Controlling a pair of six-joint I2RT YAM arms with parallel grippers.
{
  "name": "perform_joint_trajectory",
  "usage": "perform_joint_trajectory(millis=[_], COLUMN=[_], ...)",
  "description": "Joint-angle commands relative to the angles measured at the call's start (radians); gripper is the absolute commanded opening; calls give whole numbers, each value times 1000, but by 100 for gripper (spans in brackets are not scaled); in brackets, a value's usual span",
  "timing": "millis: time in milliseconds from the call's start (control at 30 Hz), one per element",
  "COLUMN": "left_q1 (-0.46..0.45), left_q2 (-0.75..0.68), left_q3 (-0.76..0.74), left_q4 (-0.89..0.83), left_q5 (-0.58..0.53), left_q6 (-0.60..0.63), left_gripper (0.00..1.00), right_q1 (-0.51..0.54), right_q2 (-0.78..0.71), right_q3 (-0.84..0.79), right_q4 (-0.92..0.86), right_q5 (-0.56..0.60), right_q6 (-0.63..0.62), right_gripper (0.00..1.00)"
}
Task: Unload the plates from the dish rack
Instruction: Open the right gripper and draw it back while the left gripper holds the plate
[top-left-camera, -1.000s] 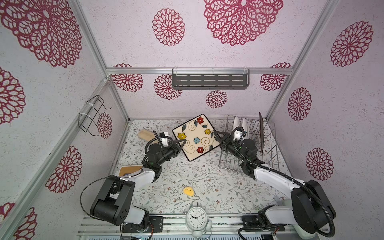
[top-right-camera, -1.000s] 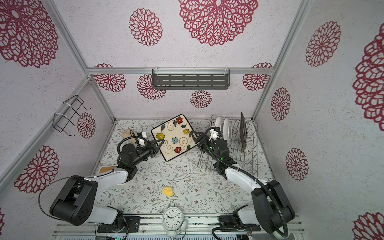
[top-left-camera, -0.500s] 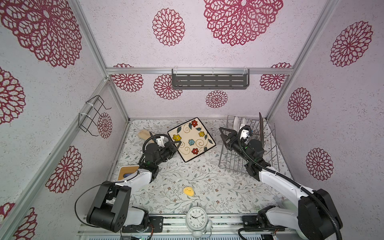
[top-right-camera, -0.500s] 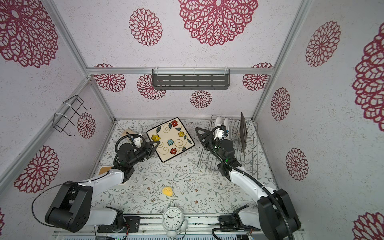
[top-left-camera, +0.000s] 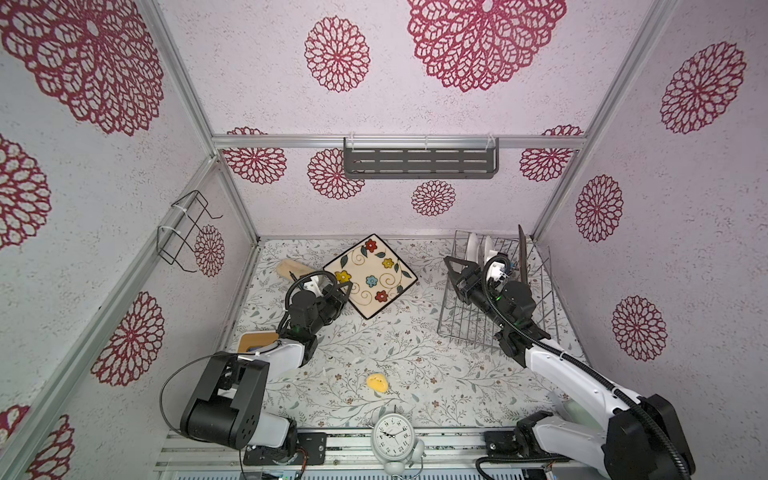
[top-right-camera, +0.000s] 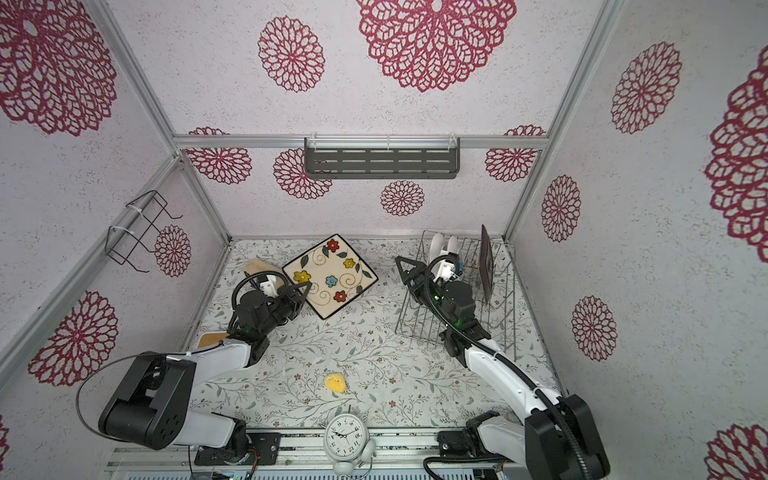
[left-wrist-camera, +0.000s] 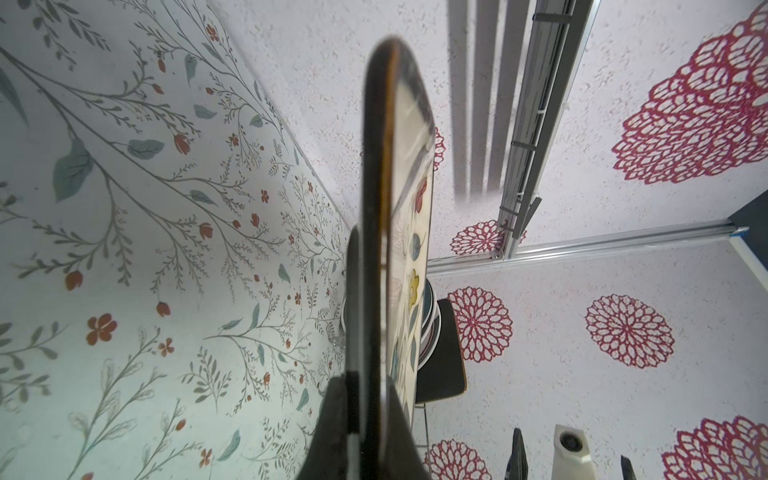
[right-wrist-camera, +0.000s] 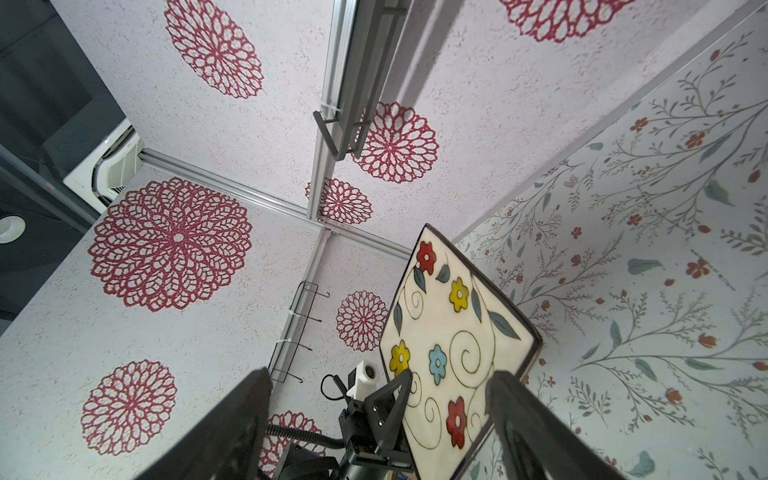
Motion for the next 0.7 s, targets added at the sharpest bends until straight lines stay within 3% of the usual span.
perform_joint_trajectory(millis=[0,467,667], left_q1=[-1,-130,-163], left_q2=[23,100,153], left_q3=[25,146,201], left_q4=[314,234,229], left_q5=[-72,-451,-551], left_q6=[-97,-151,-214], left_gripper=[0,0,0], right_q1=[-6,-14,-18], right_q2=[-30,6,33], right_q3=[46,173,215], right_q4=[-91,-298,-343], right_q5=[49,69,63], right_q6=[-69,-181,-228], right_gripper=[86,87,86])
